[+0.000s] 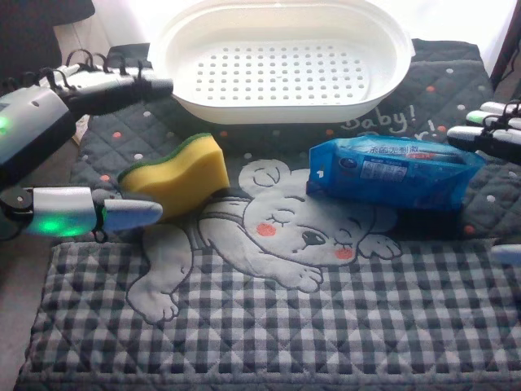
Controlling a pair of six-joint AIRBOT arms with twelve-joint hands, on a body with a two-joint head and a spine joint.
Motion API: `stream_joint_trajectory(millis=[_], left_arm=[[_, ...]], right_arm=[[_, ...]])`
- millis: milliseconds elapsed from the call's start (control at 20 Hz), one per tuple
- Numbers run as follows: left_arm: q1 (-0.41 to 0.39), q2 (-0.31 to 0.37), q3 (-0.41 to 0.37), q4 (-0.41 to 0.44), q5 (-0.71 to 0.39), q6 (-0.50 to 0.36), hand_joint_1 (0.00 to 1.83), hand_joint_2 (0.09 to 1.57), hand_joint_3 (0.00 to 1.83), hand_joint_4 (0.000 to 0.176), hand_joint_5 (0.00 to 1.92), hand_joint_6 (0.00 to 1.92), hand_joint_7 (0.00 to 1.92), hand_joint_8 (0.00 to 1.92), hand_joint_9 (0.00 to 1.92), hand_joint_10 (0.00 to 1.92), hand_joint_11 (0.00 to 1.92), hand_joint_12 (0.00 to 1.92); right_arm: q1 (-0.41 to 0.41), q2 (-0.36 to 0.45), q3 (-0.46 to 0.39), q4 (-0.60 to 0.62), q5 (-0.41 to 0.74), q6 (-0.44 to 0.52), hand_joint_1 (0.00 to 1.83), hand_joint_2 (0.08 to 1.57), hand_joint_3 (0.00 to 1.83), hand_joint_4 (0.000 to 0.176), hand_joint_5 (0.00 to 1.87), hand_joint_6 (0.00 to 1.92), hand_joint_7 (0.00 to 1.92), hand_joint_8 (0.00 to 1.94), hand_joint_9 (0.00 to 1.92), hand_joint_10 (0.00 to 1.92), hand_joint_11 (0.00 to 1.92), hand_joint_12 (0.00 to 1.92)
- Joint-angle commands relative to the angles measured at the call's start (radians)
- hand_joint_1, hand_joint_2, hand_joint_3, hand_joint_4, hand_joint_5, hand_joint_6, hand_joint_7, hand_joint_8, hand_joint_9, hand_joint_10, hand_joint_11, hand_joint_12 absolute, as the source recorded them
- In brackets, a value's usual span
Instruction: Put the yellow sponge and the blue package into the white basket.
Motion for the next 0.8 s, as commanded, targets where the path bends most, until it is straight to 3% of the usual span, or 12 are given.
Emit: stream_joint_trajectory(millis=[0, 150, 300, 400, 600, 650, 750], left_arm=[[-0.006, -0.007, 0.013, -0.018, -0.094, -0.005, 0.83, 0.99, 0.01, 0.0, 0.43, 0.01, 0.35, 0.01, 0.28, 0.02, 0.0, 0.64], [-0.021, -0.026, 0.03, -0.019, -0.071, -0.005, 0.84, 1.0, 0.0, 0.0, 0.46, 0.0, 0.36, 0.0, 0.28, 0.0, 0.0, 0.64], [-0.026, -0.024, 0.032, -0.022, -0.077, -0.005, 0.98, 1.01, 0.0, 0.049, 0.44, 0.0, 0.34, 0.0, 0.22, 0.0, 0.0, 0.28], [-0.046, -0.038, 0.05, -0.02, -0.048, -0.005, 0.99, 1.03, 0.01, 0.033, 0.42, 0.0, 0.33, 0.0, 0.2, 0.0, 0.0, 0.2], [-0.077, -0.071, 0.076, -0.005, -0.006, -0.005, 0.91, 1.03, 0.0, 0.011, 0.46, 0.0, 0.38, 0.0, 0.28, 0.01, 0.0, 0.57], [-0.081, -0.076, 0.08, -0.004, 0.004, -0.005, 0.93, 1.03, 0.0, 0.0, 0.45, 0.0, 0.38, 0.0, 0.28, 0.01, 0.0, 0.58], [-0.087, -0.084, 0.087, -0.004, 0.029, -0.005, 0.92, 1.02, 0.0, 0.0, 0.45, 0.0, 0.37, 0.0, 0.25, 0.0, 0.0, 0.59]], right_arm=[[0.007, 0.002, 0.009, 0.025, 0.116, 0.004, 0.84, 1.0, 0.01, 0.146, 0.24, 0.0, 0.19, 0.0, 0.14, 0.01, 0.04, 0.31], [0.026, -0.007, 0.021, 0.028, 0.115, 0.004, 0.82, 1.01, 0.0, 0.173, 0.25, 0.0, 0.17, 0.0, 0.15, 0.01, 0.08, 0.31], [0.12, -0.029, 0.041, -0.015, 0.071, 0.003, 0.87, 0.98, 0.0, 0.176, 0.2, 0.0, 0.14, 0.0, 0.11, 0.0, 0.04, 0.29], [0.183, -0.059, 0.066, -0.049, 0.041, 0.003, 0.78, 0.94, 0.0, 0.176, 0.16, 0.0, 0.13, 0.0, 0.08, 0.0, 0.01, 0.34], [0.212, -0.08, 0.081, -0.053, 0.032, 0.003, 0.81, 0.96, 0.01, 0.176, 0.13, 0.0, 0.11, 0.0, 0.08, 0.01, 0.0, 0.44], [0.222, -0.091, 0.088, -0.053, 0.025, 0.003, 0.8, 0.94, 0.0, 0.176, 0.14, 0.01, 0.11, 0.0, 0.1, 0.01, 0.0, 0.44], [0.262, -0.124, 0.111, -0.066, -0.015, 0.003, 0.82, 0.94, 0.0, 0.176, 0.16, 0.01, 0.13, 0.01, 0.12, 0.01, 0.0, 0.47]])
